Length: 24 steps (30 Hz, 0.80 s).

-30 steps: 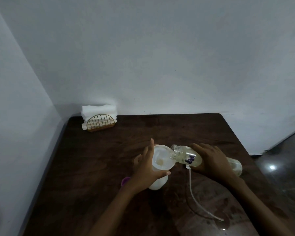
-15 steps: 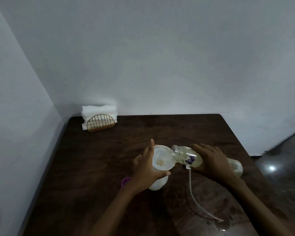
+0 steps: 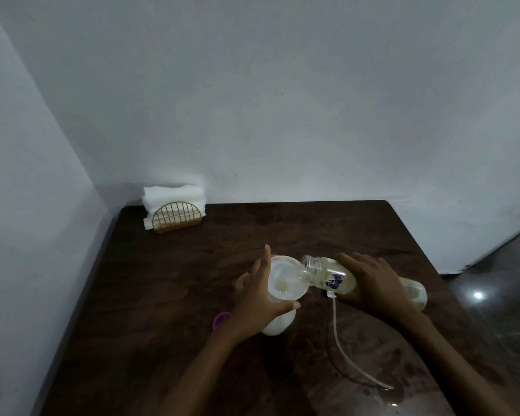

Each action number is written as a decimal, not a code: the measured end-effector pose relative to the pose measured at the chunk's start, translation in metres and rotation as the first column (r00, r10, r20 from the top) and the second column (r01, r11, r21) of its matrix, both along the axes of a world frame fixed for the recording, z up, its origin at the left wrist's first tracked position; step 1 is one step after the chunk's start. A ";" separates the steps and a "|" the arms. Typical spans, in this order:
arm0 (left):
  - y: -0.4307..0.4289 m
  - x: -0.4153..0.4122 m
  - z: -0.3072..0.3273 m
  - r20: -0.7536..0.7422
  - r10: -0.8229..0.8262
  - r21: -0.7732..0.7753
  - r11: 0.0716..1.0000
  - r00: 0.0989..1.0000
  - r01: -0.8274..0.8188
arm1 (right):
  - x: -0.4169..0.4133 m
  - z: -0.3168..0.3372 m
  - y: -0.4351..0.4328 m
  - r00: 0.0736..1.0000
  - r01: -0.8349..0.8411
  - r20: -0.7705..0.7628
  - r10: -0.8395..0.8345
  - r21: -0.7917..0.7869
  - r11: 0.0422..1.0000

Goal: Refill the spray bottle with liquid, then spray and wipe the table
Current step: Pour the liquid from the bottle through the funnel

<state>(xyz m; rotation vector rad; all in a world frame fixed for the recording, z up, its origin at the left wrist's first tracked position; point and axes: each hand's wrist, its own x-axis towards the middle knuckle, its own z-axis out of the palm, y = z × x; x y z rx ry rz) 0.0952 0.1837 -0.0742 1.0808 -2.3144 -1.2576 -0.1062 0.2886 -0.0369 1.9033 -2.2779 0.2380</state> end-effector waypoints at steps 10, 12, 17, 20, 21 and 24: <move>0.002 0.001 0.007 0.007 -0.017 -0.001 1.000 1.000 0.017 | 0.001 0.001 0.000 1.000 0.004 0.014 -0.004 0.020 1.000; 0.003 0.002 0.009 0.007 -0.019 0.004 1.000 1.000 0.019 | 0.001 0.001 0.000 1.000 0.002 0.015 -0.003 0.025 1.000; 0.003 0.002 0.008 0.002 -0.022 0.022 1.000 1.000 0.022 | 0.001 0.002 0.000 1.000 0.003 0.023 -0.004 0.036 0.999; 0.002 0.001 0.006 0.001 -0.014 0.015 1.000 1.000 0.014 | 0.001 0.000 -0.001 1.000 -0.003 0.022 0.003 0.030 1.000; 0.001 0.001 0.004 0.000 -0.010 0.013 1.000 1.000 0.010 | 0.001 0.000 -0.001 1.000 -0.005 0.023 0.004 0.028 1.000; 0.001 0.002 0.003 -0.002 -0.012 0.006 1.000 1.000 0.012 | 0.001 0.001 -0.001 1.000 -0.001 0.023 0.001 0.017 1.000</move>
